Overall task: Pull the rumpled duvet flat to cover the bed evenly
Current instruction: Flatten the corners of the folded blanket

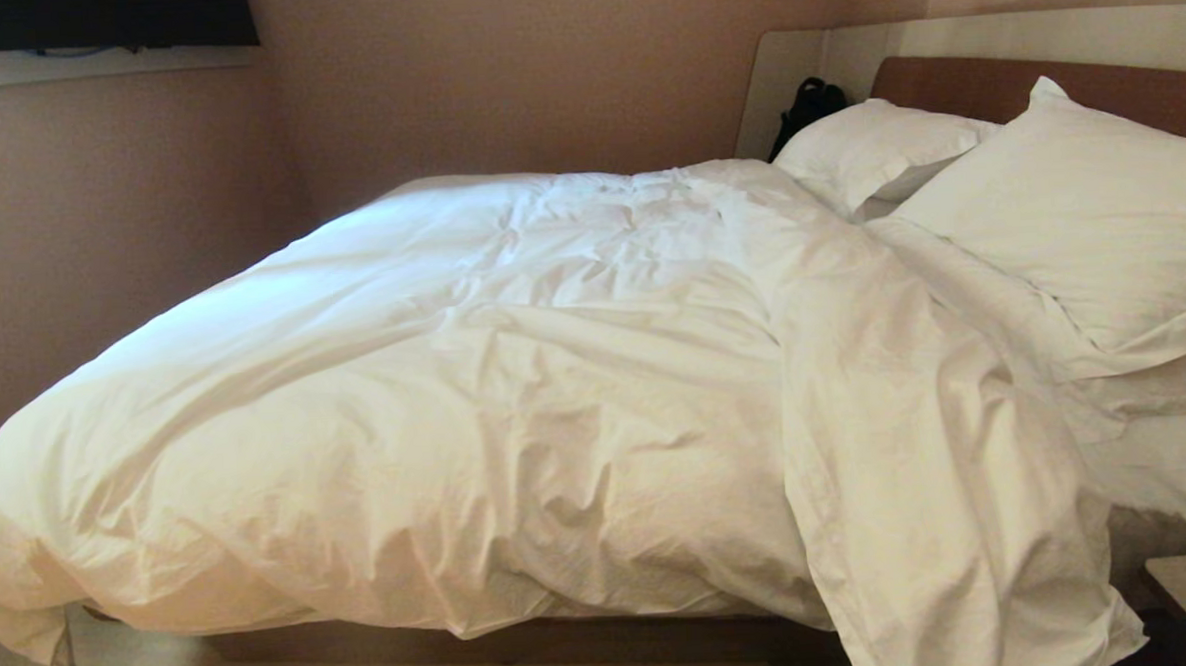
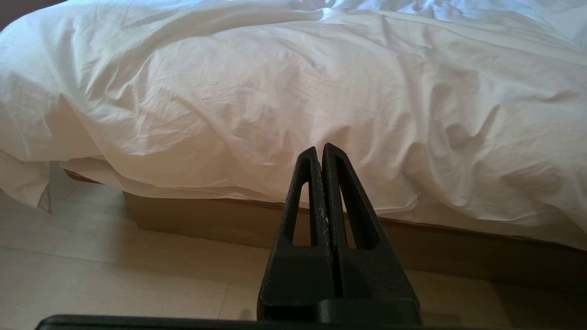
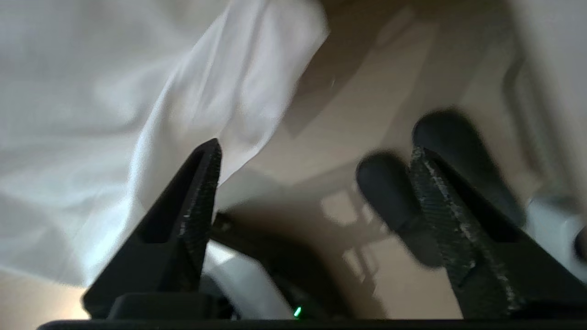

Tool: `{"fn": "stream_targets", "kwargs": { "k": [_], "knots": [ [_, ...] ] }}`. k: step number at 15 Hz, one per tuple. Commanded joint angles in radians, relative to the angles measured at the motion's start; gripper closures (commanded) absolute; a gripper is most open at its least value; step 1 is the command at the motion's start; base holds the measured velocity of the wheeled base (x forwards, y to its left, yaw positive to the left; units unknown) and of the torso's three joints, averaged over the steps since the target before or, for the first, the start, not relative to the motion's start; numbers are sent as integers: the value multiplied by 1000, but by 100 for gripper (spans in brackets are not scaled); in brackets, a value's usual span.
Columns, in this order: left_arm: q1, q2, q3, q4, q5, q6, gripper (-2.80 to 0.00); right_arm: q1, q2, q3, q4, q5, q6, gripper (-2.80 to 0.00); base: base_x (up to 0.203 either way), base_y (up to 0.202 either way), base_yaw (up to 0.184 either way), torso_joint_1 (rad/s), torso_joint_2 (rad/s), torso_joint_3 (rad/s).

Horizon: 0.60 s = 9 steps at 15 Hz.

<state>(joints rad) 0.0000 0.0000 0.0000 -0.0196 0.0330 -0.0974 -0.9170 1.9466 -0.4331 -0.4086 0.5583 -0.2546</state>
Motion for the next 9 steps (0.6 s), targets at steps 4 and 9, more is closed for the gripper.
{"fn": "stream_targets", "kwargs": {
  "k": [4, 9],
  "knots": [
    [0, 1, 0, 0, 1, -1, 0, -91, 91, -89, -158, 119, -401, -280, 0, 0, 0, 0, 0, 0],
    [0, 0, 0, 0, 1, -1, 0, -86, 129, 79, -367, 128, -442, -280, 0, 0, 0, 0, 0, 0]
  ]
}}
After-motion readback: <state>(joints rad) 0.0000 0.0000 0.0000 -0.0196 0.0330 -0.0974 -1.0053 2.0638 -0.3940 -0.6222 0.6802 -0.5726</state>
